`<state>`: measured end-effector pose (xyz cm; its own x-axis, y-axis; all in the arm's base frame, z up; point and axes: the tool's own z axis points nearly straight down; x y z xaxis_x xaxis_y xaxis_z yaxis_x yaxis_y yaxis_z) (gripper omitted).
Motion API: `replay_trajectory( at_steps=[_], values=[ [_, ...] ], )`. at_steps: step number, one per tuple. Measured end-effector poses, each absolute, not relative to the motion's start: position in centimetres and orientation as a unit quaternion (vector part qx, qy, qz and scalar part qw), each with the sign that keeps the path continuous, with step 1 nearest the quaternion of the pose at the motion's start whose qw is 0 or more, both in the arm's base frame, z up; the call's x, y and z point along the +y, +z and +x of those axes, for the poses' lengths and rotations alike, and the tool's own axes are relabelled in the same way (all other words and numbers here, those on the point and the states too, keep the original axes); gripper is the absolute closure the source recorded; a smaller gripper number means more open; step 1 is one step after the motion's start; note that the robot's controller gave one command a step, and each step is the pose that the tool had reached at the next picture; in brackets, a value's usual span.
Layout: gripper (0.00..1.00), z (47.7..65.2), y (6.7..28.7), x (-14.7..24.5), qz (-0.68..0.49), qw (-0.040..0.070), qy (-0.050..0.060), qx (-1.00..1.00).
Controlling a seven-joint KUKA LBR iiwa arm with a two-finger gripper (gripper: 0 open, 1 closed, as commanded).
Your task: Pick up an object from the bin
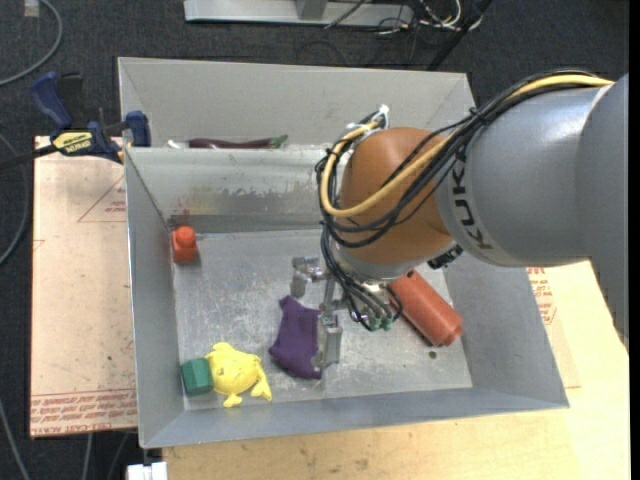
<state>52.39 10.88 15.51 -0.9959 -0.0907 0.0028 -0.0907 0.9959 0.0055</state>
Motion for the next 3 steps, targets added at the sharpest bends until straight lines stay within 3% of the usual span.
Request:
replay_trajectory(
  at_steps=[1, 2, 3],
  values=[
    [1.00, 53.9, 8.3, 10.0, 0.173, -0.005, -0.001, -0.985],
    [1.00, 53.9, 8.3, 10.0, 0.173, -0.005, -0.001, -0.985],
    [1.00, 53.9, 22.5, 10.0, 0.143, -0.007, -0.002, -0.990]
  ],
)
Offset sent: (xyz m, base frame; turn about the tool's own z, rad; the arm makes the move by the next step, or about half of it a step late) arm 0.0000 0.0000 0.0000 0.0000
